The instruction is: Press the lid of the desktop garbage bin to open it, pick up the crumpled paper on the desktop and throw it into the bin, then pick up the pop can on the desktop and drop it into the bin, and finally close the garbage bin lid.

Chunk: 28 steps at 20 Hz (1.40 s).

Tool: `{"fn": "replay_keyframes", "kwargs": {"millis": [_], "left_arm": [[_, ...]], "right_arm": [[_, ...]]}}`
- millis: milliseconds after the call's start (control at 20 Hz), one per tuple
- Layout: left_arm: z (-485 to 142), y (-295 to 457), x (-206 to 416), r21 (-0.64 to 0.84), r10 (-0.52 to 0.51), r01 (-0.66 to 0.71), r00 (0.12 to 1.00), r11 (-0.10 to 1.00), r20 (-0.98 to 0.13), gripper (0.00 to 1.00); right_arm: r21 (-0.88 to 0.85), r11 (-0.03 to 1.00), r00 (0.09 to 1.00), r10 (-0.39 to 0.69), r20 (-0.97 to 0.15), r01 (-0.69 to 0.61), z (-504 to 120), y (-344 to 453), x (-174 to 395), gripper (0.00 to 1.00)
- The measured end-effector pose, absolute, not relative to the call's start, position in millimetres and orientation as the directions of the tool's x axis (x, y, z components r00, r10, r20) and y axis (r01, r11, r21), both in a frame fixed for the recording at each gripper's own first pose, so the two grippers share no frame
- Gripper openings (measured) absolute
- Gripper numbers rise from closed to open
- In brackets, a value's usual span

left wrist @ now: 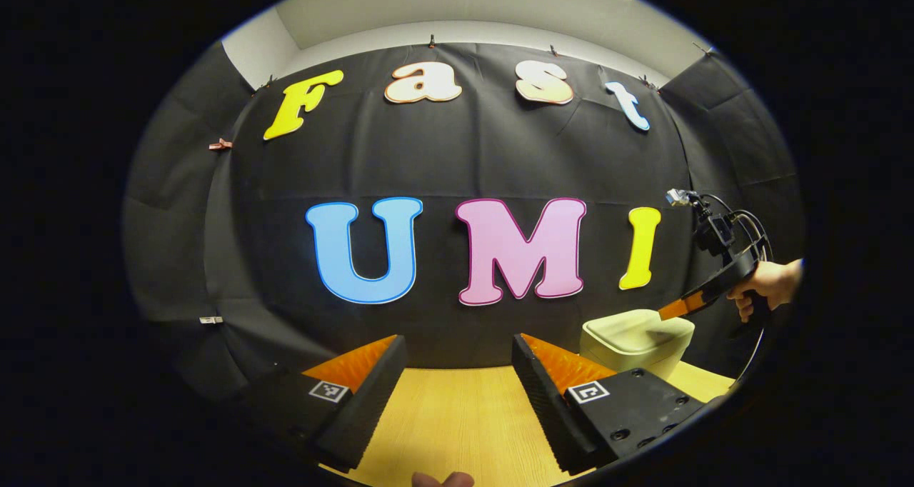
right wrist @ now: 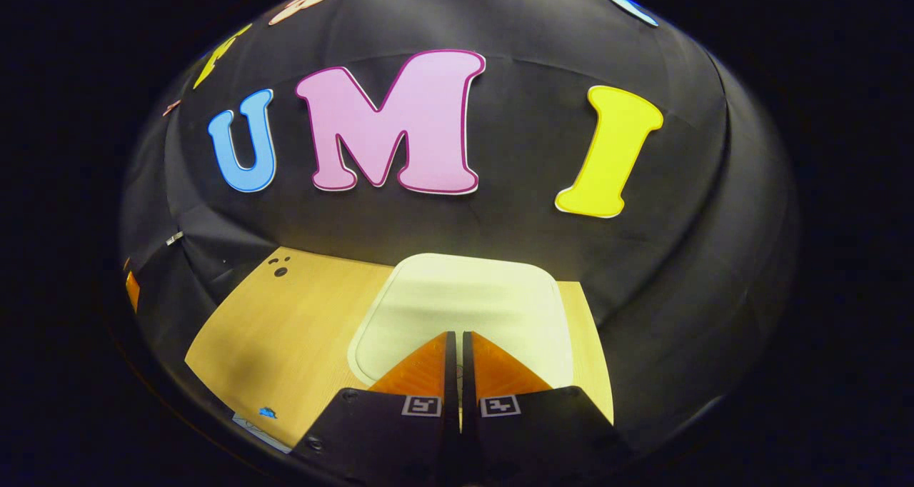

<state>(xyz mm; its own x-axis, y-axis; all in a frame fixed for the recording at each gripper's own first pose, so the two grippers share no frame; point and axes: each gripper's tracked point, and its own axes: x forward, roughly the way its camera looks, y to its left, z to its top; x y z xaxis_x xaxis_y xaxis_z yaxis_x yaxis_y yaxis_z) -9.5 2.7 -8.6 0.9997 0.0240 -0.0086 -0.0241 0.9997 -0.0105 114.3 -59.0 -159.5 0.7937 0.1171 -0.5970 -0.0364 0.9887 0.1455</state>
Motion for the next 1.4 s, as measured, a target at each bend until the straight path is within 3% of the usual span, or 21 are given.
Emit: {"fn": "replay_keyframes", "kwargs": {"millis": [200, 250, 350, 400, 450, 950, 1250, 1400], "left_arm": [[-10, 3, -11, -0.012, 0.031, -0.031, 0.999, 0.999, -0.015, 0.95], [-9, 4, -11, -0.010, 0.032, -0.032, 0.999, 0.999, -0.013, 0.95], [-8, 3, -11, -0.007, 0.032, -0.032, 0.999, 0.999, -0.009, 0.95], [-8, 3, -11, -0.007, 0.033, -0.033, 0.999, 0.999, -0.009, 0.95], [-9, 4, -11, -0.008, 0.034, -0.034, 0.999, 0.999, -0.011, 0.95], [-17, 10, -12, -0.037, 0.077, -0.079, 0.996, 0.996, -0.049, 0.95], [-24, 22, -19, -0.048, 0.128, -0.132, 0.988, 0.990, -0.085, 0.95], [-23, 26, -23, -0.023, 0.147, -0.149, 0.986, 0.989, -0.078, 0.95]], "right_arm": [[0.158, 0.987, 0.758, 0.136, -0.638, -0.044, -176, -57, 115, 0.05], [0.158, 0.986, 0.750, 0.138, -0.647, -0.045, -180, -56, 114, 0.09], [0.157, 0.986, 0.732, 0.142, -0.666, -0.048, -187, -56, 112, 0.05], [0.159, 0.986, 0.738, 0.142, -0.660, -0.047, -186, -56, 113, 0.09], [0.159, 0.986, 0.735, 0.142, -0.663, -0.047, -188, -56, 114, 0.05], [0.151, 0.988, 0.729, 0.133, -0.671, -0.041, -192, -57, 112, 0.05], [0.072, 0.996, 0.800, 0.087, -0.594, -0.055, -178, -65, 115, 0.05], [0.078, 0.996, 0.866, 0.083, -0.494, -0.051, -146, -64, 123, 0.05]]}}
